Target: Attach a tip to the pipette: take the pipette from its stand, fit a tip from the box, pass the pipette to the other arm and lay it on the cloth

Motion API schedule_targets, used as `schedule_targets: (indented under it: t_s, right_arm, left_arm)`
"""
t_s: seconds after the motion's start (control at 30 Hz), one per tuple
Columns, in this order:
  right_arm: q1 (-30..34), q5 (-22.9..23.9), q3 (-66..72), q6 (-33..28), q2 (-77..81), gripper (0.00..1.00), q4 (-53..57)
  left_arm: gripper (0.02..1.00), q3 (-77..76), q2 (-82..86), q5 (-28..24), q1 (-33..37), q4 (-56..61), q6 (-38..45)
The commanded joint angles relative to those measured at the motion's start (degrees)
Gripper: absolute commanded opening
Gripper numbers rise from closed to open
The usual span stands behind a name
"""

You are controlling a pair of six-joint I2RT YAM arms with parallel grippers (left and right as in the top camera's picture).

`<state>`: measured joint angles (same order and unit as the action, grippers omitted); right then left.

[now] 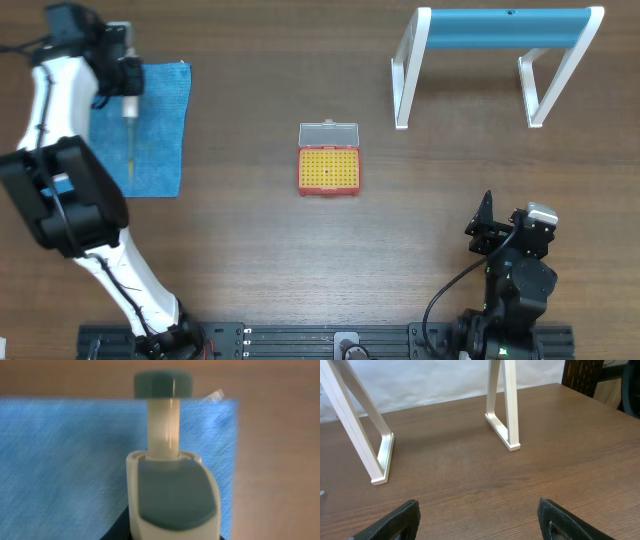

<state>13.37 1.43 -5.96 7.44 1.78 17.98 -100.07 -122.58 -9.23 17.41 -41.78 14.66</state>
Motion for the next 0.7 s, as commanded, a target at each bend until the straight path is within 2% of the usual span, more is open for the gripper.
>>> schedule_targets:
  t_s: [0.03, 0.07, 0.4, 0.7]
  right_arm:
    - [-0.3, 0.5, 0.5, 0.9, 0.0, 0.776, -0.1]
    - [-0.3, 0.5, 0.5, 0.9, 0.0, 0.779, -0.1]
    - [-0.3, 0.5, 0.5, 0.9, 0.0, 0.779, -0.1]
    - [-0.3, 0.5, 0.5, 0.9, 0.0, 0.776, -0.1]
  left_arm:
    - [0.027, -1.5, -3.6, 1.9, -3.7, 4.6, -4.3]
    - [0.027, -2.0, -4.1, 0.8, -3.1, 4.5, -5.9]
    - [0.027, -2.9, -4.2, 1.1, -2.4, -0.5, -7.0]
    - [0.027, -2.9, -4.8, 3.3, -2.4, -3.0, -8.3]
